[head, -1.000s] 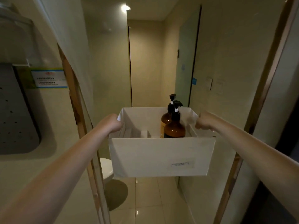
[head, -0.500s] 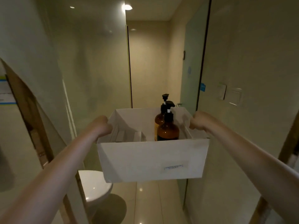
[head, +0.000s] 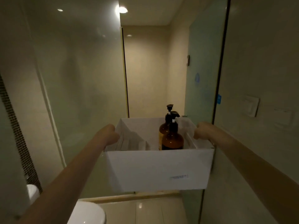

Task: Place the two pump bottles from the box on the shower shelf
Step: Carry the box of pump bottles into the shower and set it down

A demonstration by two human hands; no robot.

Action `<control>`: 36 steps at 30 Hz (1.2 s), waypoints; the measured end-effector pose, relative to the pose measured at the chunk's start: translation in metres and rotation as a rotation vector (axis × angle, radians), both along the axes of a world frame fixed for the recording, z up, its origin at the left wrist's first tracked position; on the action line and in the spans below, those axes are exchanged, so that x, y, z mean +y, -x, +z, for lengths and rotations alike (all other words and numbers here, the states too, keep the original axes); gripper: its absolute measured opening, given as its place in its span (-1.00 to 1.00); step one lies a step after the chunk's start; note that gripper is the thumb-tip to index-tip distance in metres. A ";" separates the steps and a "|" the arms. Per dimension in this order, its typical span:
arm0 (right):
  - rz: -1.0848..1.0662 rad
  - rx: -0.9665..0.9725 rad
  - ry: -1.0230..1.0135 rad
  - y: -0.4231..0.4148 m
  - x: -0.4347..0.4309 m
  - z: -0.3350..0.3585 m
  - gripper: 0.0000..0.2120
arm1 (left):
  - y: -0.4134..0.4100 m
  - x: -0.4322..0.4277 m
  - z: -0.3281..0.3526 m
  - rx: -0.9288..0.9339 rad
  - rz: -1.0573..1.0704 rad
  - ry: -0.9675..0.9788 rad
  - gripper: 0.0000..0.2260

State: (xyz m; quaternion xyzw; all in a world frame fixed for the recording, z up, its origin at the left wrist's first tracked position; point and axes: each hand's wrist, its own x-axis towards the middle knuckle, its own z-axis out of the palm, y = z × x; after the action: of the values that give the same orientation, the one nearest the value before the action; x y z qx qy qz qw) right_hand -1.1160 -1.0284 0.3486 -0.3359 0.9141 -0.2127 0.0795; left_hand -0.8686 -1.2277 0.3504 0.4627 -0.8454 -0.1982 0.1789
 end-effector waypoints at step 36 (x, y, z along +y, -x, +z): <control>-0.119 -0.072 0.027 0.409 -0.391 0.004 -0.68 | 0.432 -0.424 -0.002 0.037 -0.132 -0.067 -0.91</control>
State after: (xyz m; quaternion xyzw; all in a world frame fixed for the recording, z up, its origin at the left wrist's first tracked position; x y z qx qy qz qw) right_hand -1.5254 -1.4196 0.3526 -0.2739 0.9261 -0.2412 0.0953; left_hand -1.3001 -1.6513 0.3483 0.4081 -0.8634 -0.2461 0.1656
